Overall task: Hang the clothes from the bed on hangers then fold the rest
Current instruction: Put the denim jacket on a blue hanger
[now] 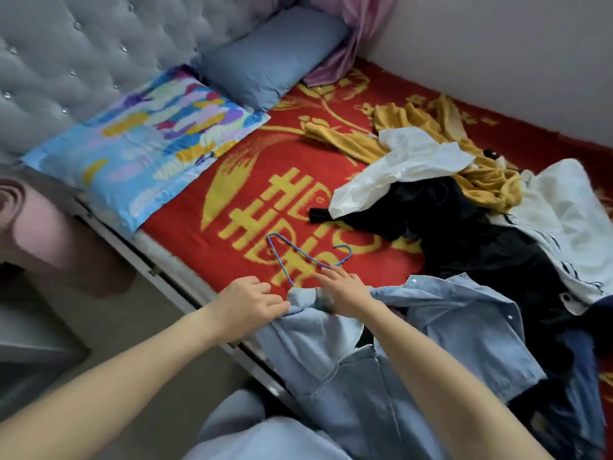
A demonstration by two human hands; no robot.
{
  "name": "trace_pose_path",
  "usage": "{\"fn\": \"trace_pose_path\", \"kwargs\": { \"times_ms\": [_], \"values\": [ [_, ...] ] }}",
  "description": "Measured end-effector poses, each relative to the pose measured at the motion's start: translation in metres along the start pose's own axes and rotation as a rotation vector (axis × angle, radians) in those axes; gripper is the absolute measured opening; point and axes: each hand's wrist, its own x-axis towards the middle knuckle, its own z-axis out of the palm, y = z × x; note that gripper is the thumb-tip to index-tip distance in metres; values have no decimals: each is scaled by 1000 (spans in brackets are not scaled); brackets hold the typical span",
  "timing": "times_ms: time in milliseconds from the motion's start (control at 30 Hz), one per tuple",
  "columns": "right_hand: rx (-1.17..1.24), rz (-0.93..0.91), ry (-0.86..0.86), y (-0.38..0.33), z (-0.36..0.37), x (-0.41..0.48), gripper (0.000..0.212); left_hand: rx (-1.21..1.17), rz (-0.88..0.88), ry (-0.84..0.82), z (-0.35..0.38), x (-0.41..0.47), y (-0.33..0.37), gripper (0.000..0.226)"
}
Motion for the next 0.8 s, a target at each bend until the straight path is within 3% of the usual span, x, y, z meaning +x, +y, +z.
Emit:
{"fn": "trace_pose_path", "kwargs": {
  "times_ms": [200,333,467,567,700,800],
  "values": [
    [-42,147,25,21,25,2,14,-26,-158,55,-30,-27,-25,35],
    [8,320,138,50,27,-18,13,-68,-303,79,-35,-38,-50,37],
    [52,395,487,66,-23,-24,9,-64,-408,60,-36,-40,-85,19],
    [173,480,807,67,-103,-11,16,-10,-481,61,-47,-33,-128,37],
    [308,632,1134,35,-235,24,28,41,-530,322,-91,-21,-220,28],
    [328,610,1350,-6,-342,50,26,78,-671,517,-137,-25,-303,28]
  ]
}}
